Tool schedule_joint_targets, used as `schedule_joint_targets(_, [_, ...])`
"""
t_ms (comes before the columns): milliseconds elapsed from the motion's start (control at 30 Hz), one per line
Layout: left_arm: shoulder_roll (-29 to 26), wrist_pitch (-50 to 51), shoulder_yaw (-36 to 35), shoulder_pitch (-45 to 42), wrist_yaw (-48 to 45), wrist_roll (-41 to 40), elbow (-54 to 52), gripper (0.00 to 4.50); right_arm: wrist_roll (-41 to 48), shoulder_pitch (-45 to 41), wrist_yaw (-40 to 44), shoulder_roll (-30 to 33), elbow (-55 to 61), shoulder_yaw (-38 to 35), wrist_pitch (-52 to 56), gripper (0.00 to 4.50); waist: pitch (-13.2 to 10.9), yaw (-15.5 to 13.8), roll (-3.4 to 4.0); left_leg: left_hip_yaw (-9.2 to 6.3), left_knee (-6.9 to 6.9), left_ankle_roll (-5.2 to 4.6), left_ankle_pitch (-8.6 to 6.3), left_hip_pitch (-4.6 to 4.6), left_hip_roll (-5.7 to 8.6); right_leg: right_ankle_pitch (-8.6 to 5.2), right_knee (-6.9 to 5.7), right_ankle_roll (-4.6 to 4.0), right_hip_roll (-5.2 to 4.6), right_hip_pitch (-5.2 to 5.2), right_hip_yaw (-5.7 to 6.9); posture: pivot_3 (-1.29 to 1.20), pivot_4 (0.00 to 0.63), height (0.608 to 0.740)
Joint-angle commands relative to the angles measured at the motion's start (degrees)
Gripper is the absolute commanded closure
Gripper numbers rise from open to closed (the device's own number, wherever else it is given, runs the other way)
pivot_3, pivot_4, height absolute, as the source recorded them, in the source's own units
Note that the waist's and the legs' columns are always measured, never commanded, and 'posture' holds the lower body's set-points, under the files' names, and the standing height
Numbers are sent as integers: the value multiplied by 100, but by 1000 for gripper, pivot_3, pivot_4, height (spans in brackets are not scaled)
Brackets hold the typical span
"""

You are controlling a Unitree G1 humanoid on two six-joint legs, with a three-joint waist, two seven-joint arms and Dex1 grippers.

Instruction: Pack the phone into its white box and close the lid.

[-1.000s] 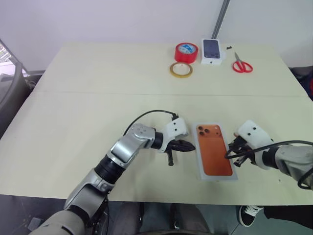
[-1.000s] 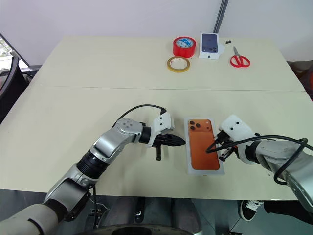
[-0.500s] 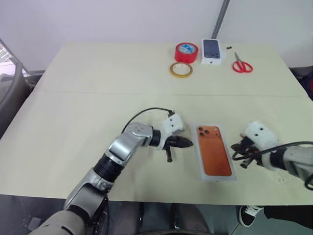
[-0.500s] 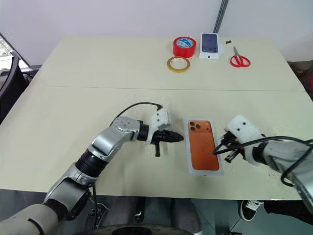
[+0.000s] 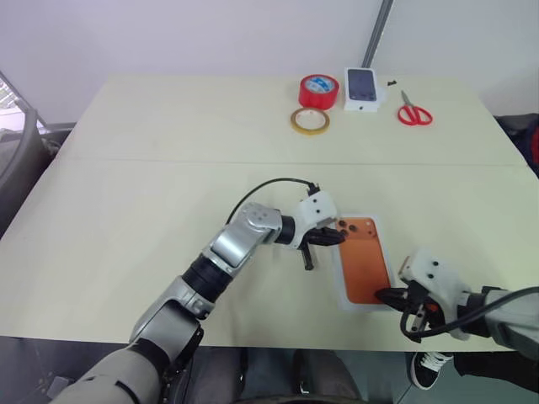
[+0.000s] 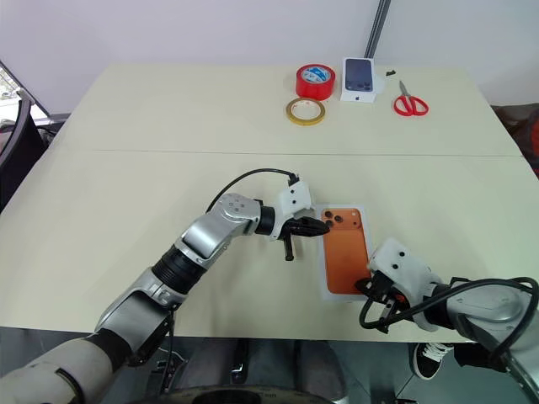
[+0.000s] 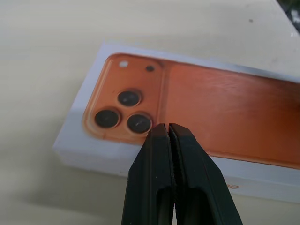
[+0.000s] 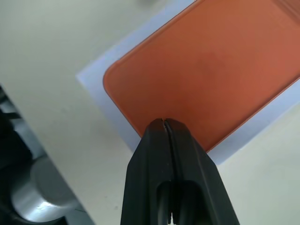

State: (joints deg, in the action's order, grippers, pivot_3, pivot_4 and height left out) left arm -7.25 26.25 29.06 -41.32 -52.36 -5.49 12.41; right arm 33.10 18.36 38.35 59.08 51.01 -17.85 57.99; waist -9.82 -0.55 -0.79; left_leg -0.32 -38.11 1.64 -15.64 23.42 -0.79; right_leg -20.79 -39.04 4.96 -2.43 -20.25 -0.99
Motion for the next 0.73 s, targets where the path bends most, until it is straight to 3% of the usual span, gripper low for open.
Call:
schedule_joint_targets(33, [-167, 186, -630, 13, 22, -315, -214, 4397, -8, -277, -216, -265, -7, -246, -92, 4461, -1, 3, -1, 0, 0, 0, 0, 0, 0, 0, 0, 0, 0, 0, 0, 0, 150, 740])
schedule_joint_targets(200, [-953, 358, -1992, 137, -64, -1050, -661, 4397, 213, -981, -353, -802, -326, -849, -332, 4461, -2, 42, 4, 1, 6, 5, 3, 6, -5, 0, -5, 0, 1, -14, -1, 0, 150, 740])
schedule_joint_targets(467, [-2771, -101, -3634, 1317, -213, -1346, -856, 4397, -93, -1184, -97, -832, -1396, -1426, -1086, 4461, -2, 25, 6, 2, 9, 9, 5, 5, -4, 0, -2, -1, -7, -13, 0, 0, 150, 740])
schedule_joint_targets(733, [-3032, -19, -4220, 2284, 164, -1576, -1420, 4397, -199, -1626, -108, -1010, -2001, -958, -1555, 4461, -3, -10, 2, 2, 7, 7, 4, 6, 1, 0, -2, 0, -19, -9, 4, 0, 150, 740])
